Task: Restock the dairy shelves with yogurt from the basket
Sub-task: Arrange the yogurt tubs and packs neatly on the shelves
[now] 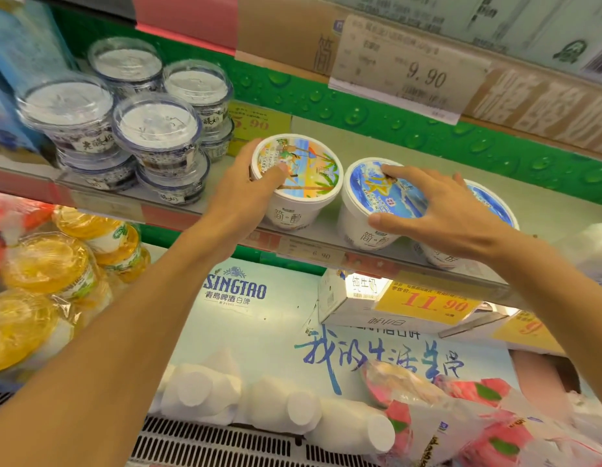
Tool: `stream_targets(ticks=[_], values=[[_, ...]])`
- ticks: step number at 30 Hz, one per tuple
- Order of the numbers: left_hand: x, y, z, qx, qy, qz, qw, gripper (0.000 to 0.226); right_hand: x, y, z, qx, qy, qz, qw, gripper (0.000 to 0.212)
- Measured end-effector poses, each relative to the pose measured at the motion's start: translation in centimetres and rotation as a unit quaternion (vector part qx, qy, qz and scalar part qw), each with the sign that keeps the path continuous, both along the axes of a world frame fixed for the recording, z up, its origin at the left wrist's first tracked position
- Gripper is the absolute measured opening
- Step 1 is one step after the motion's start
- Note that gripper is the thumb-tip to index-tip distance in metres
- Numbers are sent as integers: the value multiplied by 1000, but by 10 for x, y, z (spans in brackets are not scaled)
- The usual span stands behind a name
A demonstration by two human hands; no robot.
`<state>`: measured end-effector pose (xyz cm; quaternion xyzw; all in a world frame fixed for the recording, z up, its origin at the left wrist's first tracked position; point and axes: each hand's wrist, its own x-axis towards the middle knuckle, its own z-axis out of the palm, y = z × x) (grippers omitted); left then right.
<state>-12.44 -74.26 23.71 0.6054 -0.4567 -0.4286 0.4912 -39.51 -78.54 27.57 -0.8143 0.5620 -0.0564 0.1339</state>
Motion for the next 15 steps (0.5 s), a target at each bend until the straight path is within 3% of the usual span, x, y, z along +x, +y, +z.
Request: stream_targets(ticks=[7,11,15], values=[[4,5,9,13,-12,-28,999,27,4,2,4,5,24,3,1000,99],[6,17,26,43,-59,-33,997,39,23,15,13,-31,61,-7,998,101],[24,36,45,79,-139,-4,987,56,71,28,23,-100,-16,23,995,91]])
